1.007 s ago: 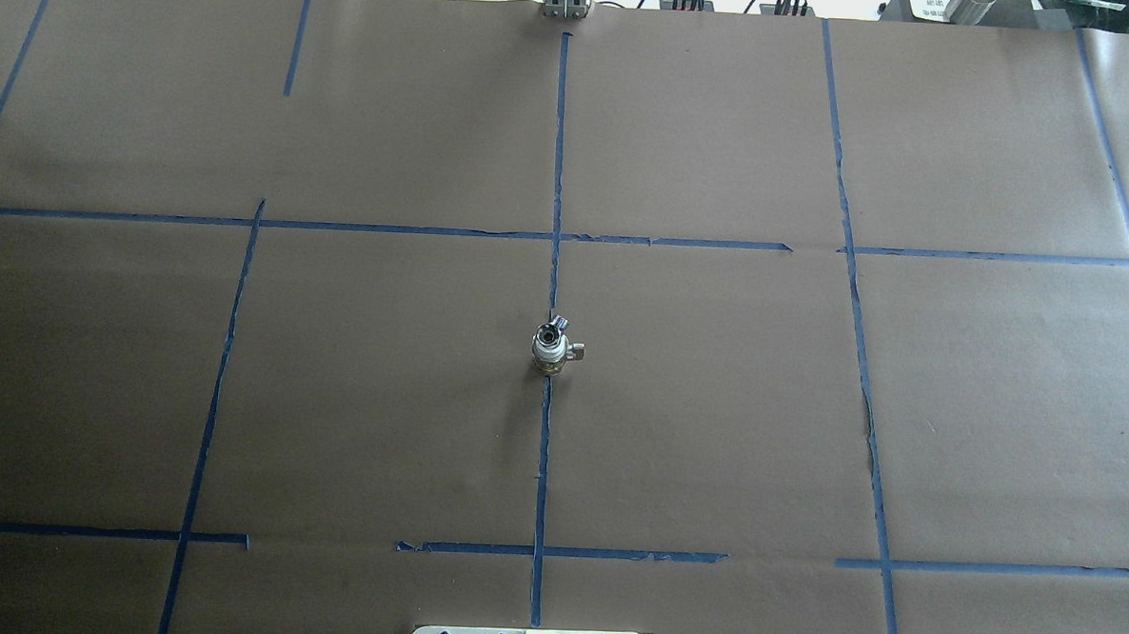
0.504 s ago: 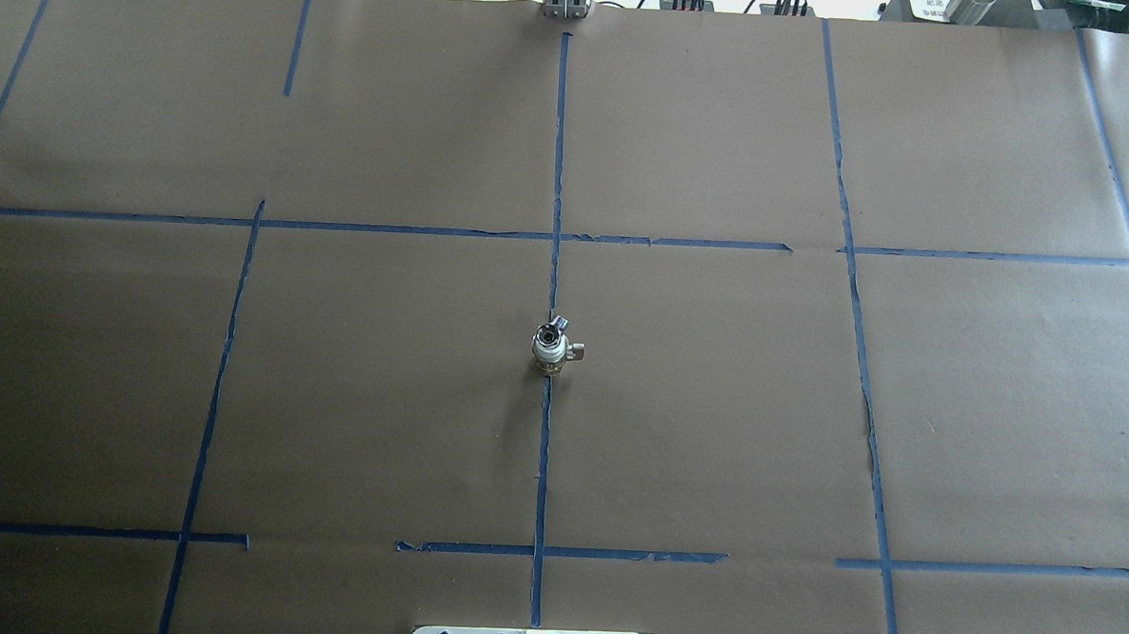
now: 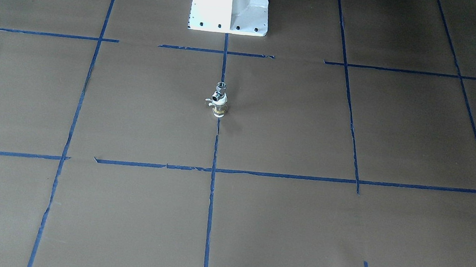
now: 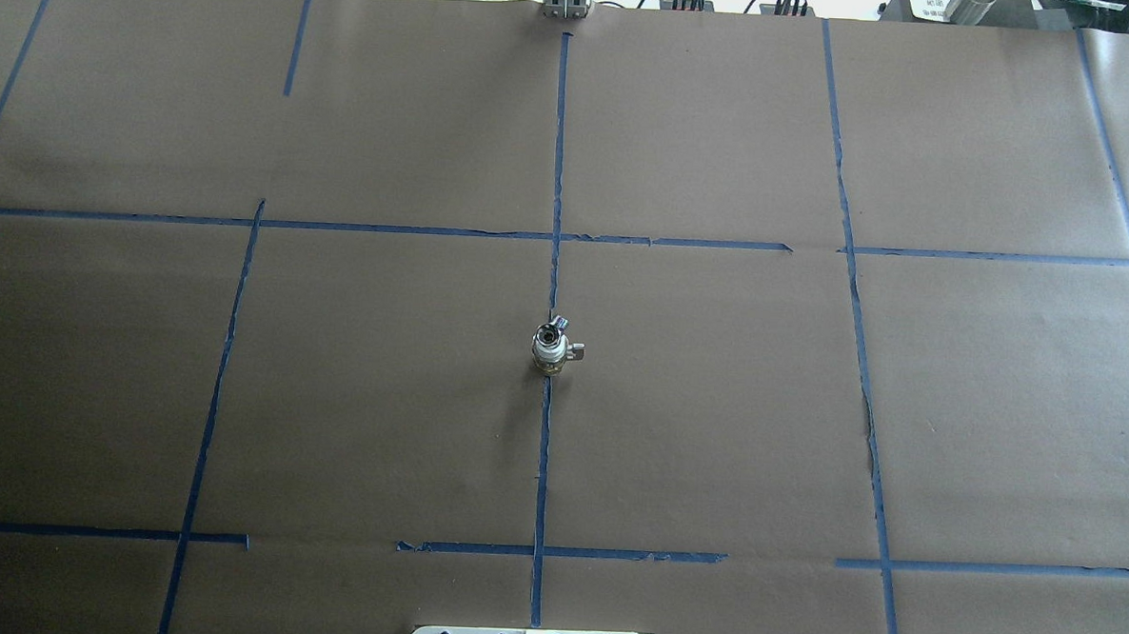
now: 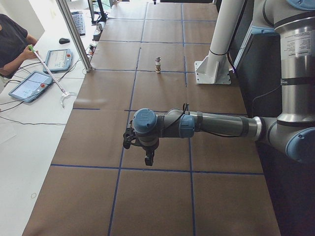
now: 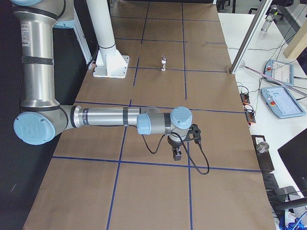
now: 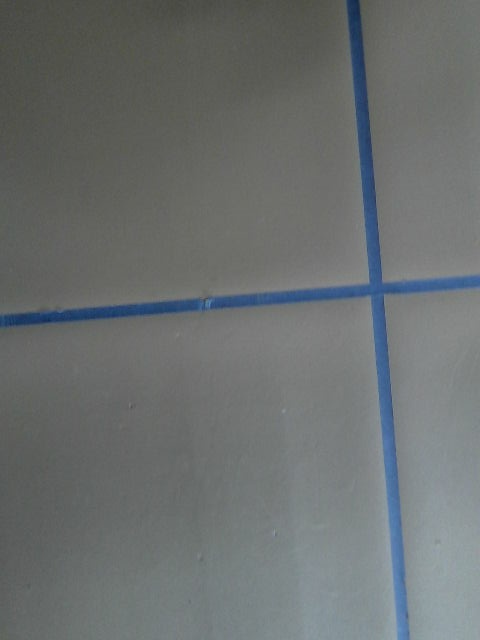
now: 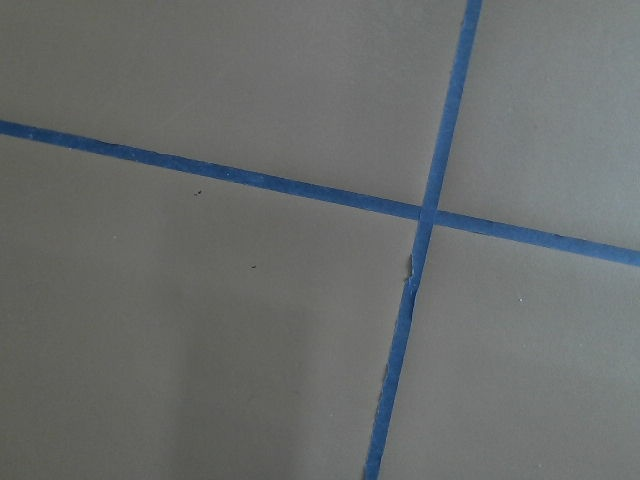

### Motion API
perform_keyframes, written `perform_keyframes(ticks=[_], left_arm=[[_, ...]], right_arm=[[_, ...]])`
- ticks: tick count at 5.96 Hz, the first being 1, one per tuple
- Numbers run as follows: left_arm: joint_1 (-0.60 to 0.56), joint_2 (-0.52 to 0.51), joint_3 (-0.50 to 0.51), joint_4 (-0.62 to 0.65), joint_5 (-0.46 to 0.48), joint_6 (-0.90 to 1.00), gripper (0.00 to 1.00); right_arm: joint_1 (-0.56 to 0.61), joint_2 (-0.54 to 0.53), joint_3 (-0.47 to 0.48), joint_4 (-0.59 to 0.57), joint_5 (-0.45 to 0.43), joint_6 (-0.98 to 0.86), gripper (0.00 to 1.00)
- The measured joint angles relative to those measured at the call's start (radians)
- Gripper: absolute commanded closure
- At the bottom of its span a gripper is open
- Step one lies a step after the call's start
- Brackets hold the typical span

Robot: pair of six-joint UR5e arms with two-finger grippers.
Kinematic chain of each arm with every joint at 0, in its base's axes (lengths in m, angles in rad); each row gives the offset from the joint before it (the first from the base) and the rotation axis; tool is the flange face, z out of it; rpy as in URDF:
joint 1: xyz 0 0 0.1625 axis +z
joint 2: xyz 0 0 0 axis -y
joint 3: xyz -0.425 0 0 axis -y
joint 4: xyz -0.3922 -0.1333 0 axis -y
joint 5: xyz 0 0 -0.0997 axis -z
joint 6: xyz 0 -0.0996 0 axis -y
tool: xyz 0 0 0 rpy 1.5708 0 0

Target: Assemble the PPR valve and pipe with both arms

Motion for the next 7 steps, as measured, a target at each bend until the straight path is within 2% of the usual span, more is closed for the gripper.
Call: perform_keyframes(ticks=[3, 7], left_arm=[[0.0, -0.003, 0.019, -0.012, 0.096, -0.001, 0.0], [-0.001, 0.005, 0.016, -0.002, 0.108, -0.001, 0.0]], right_arm=[[-0.003, -0.004, -0.012, 0.024, 0.0, 0.0, 0.0], [-0.002, -0.014, -0.012, 0.024, 0.0, 0.002, 0.0]])
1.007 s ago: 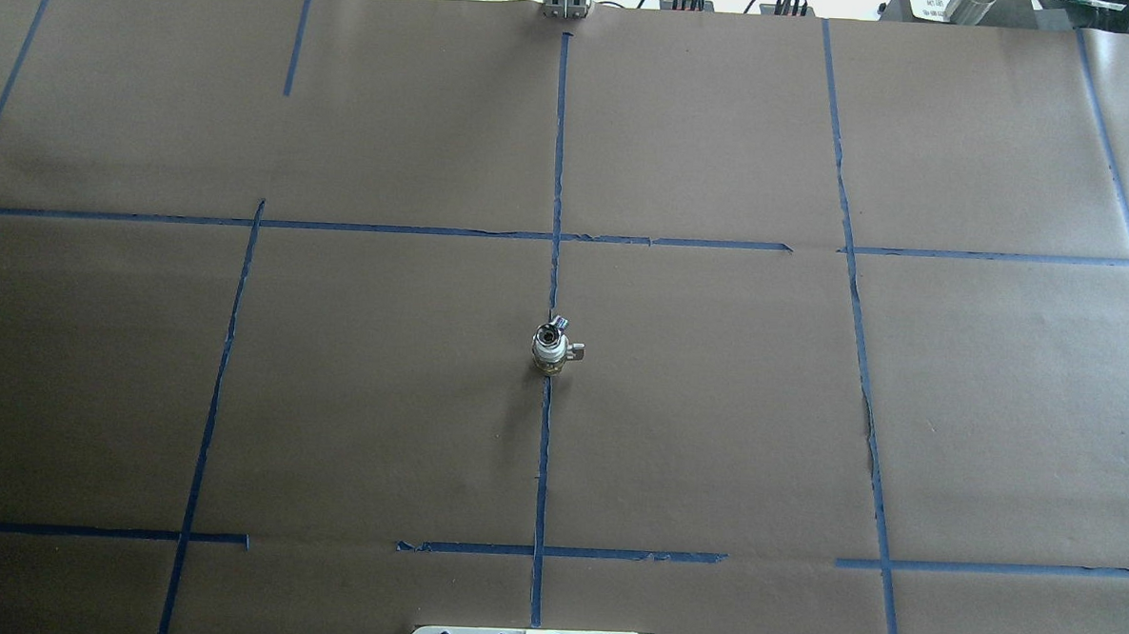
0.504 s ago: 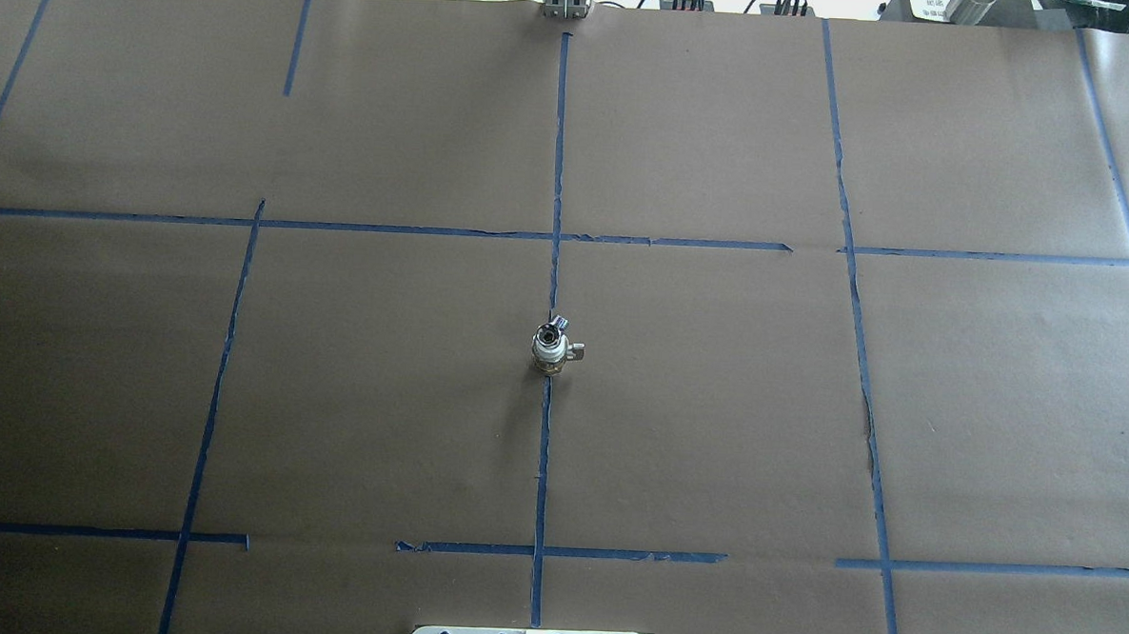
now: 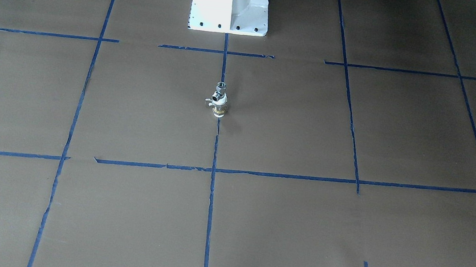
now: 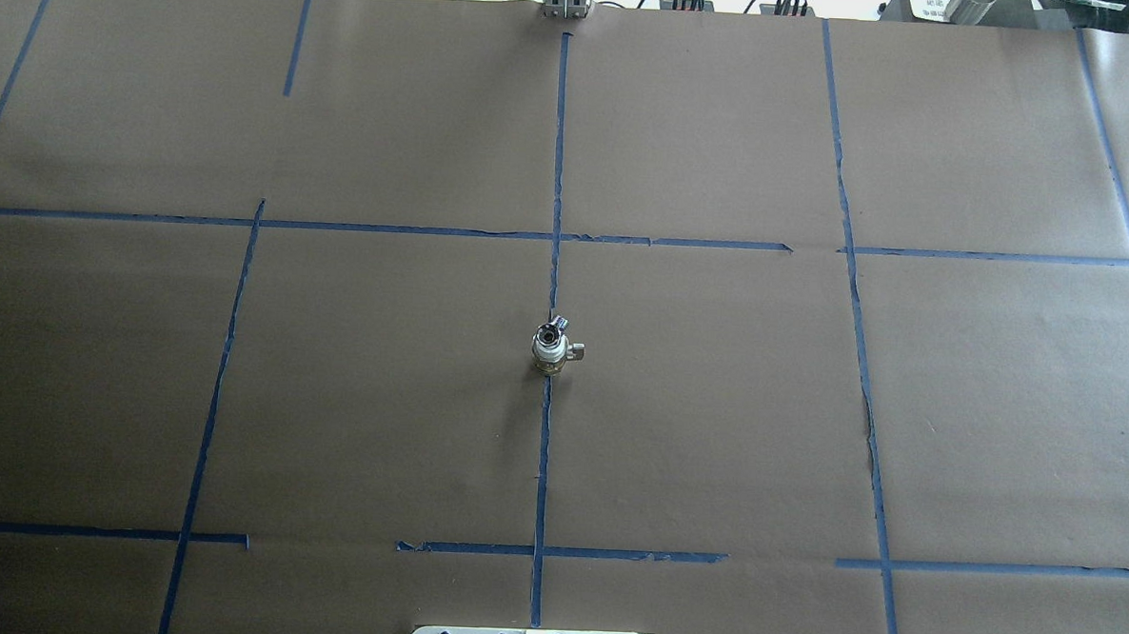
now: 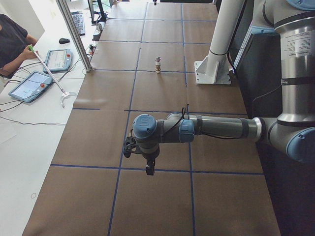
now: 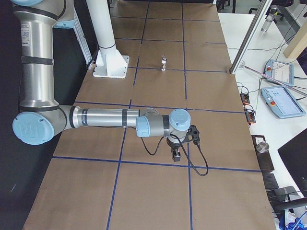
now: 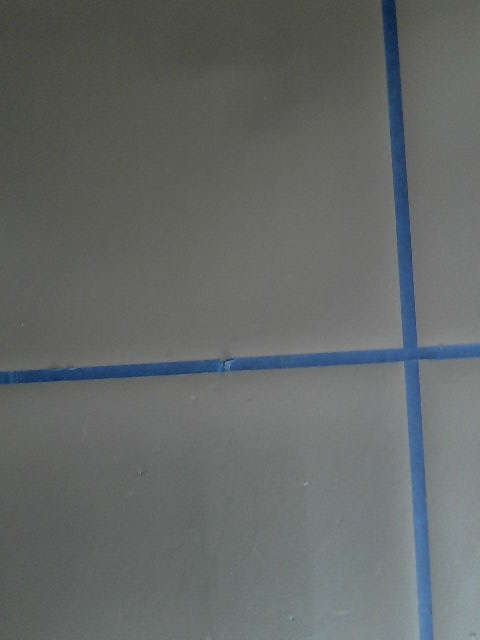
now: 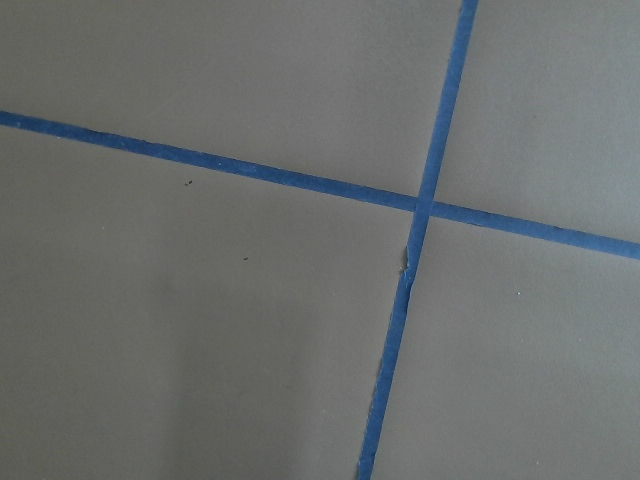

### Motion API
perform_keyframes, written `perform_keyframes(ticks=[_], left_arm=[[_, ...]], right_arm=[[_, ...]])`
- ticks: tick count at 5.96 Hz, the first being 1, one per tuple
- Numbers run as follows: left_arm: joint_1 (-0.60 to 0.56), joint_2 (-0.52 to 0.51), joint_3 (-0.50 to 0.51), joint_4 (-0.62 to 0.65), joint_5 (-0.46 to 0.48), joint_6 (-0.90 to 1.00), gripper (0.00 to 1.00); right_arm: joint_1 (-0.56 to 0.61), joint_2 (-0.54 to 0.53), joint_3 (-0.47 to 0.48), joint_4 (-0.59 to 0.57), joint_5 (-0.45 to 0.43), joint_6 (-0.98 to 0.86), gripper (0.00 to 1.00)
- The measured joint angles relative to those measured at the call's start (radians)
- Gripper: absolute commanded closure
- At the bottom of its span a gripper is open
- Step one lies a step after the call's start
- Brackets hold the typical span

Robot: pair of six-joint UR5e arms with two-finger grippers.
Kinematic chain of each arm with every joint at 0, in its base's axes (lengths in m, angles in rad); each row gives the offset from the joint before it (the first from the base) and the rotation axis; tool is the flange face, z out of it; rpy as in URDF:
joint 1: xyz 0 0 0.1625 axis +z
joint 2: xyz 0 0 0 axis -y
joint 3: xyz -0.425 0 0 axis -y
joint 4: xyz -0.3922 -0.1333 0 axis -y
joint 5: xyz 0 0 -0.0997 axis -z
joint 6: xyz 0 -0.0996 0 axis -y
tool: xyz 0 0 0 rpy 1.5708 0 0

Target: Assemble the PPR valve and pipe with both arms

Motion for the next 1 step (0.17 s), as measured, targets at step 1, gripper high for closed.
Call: perform_keyframes(ticks=[1], left_arm=[[0.0, 0.001, 0.001, 0.001, 0.0, 0.0, 0.0]], right_arm=[[0.0, -0.002, 0.001, 0.0, 0.002, 0.0, 0.0]])
